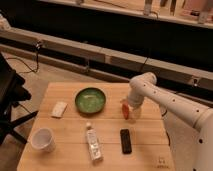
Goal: Drag the pepper across the table
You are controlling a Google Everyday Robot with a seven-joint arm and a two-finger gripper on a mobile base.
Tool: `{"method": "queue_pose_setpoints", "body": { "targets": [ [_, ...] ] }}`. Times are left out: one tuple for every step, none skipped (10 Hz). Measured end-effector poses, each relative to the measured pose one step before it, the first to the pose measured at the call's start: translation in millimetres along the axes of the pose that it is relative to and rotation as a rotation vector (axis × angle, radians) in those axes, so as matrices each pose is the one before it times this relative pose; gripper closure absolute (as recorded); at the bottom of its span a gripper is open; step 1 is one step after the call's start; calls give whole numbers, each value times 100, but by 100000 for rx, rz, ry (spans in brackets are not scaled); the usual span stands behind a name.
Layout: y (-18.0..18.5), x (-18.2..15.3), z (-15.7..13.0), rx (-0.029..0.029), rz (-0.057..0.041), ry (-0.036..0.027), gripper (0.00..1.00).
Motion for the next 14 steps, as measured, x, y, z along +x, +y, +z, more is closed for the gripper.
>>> {"method": "queue_pose_setpoints", "body": {
  "targets": [
    [142,52,89,-862,255,-90,20],
    [-1,-163,282,-675,-552,-891,20],
    [179,48,187,-521,-422,-694,20],
    [236,125,49,-368,287,-101,20],
    [-29,7,31,-6,176,34,20],
    [-225,-93,49,-90,391,218,20],
    [-72,25,76,-51,466,-23,20],
    [-11,51,95,-128,315,-167,22],
    [85,9,118,-710,150,-222,26],
    [195,113,123,-716,-163,-262,26],
    [26,67,5,-140,114,27,26],
    [-72,-69,64,-129,-79,-110,26],
    [-72,12,40,-84,530,-134,26],
    [-27,56,20,-98,690,-68,26]
  ]
}}
